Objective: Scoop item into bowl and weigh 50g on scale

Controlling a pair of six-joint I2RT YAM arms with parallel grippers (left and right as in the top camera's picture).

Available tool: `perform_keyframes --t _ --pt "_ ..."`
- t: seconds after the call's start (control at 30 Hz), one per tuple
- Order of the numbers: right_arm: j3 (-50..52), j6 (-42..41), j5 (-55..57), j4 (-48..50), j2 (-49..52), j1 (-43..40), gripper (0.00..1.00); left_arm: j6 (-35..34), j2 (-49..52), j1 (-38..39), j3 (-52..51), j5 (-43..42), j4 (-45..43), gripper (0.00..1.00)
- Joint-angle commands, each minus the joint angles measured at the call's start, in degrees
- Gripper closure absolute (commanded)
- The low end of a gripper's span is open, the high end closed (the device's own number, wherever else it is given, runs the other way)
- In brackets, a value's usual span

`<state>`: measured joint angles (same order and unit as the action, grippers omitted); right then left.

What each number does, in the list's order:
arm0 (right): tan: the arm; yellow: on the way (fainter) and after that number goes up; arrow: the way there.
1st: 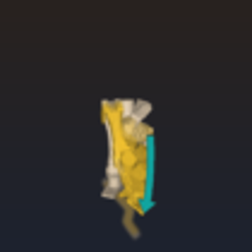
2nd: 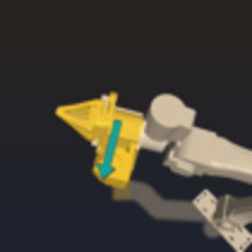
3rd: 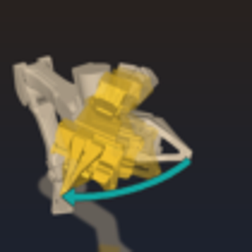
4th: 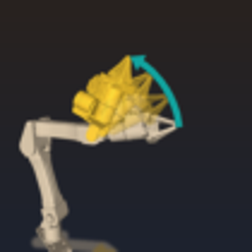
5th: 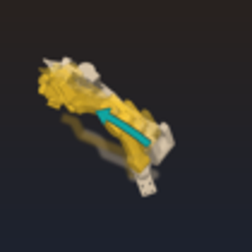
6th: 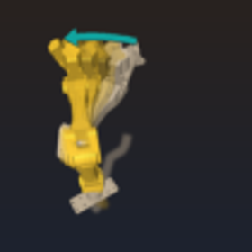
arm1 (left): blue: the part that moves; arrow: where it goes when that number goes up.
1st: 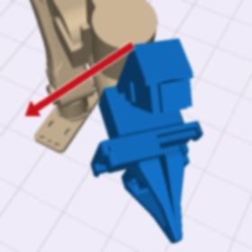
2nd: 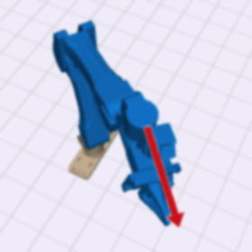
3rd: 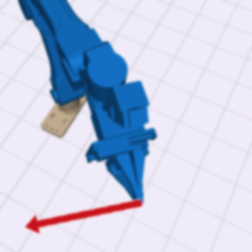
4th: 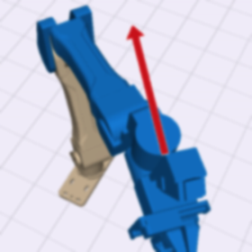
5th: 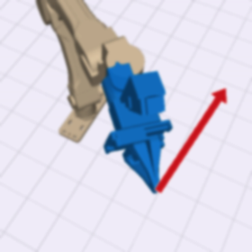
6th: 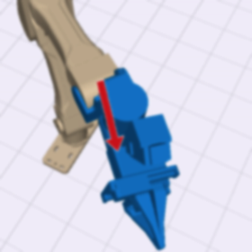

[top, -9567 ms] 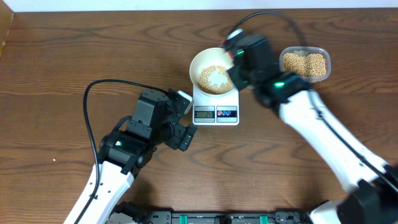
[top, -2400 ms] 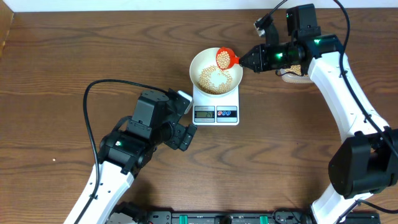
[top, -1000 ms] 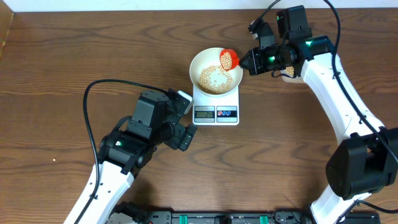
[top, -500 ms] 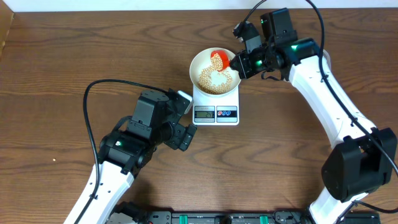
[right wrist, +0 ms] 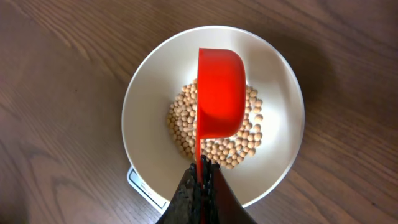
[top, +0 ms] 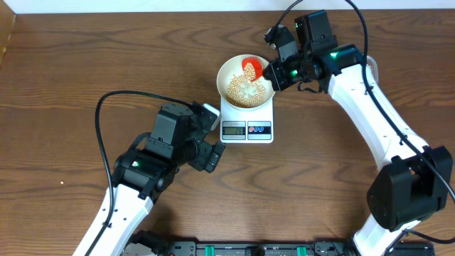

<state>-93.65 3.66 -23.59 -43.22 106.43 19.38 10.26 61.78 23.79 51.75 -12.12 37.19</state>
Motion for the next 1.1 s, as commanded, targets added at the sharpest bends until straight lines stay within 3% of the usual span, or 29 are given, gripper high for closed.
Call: perform_keyframes --t 0.0,1.07 --pt "-0.9 1.2 0.2 0.2 -0.8 0.6 0.99 -0.3 0.0 0.2 -0.2 -0.7 0.0 0.09" --pt "-0.9 2.3 1.0 0.1 -0.8 0.6 0.99 -0.3 0.0 0.2 -0.2 -0.7 0.0 0.09"
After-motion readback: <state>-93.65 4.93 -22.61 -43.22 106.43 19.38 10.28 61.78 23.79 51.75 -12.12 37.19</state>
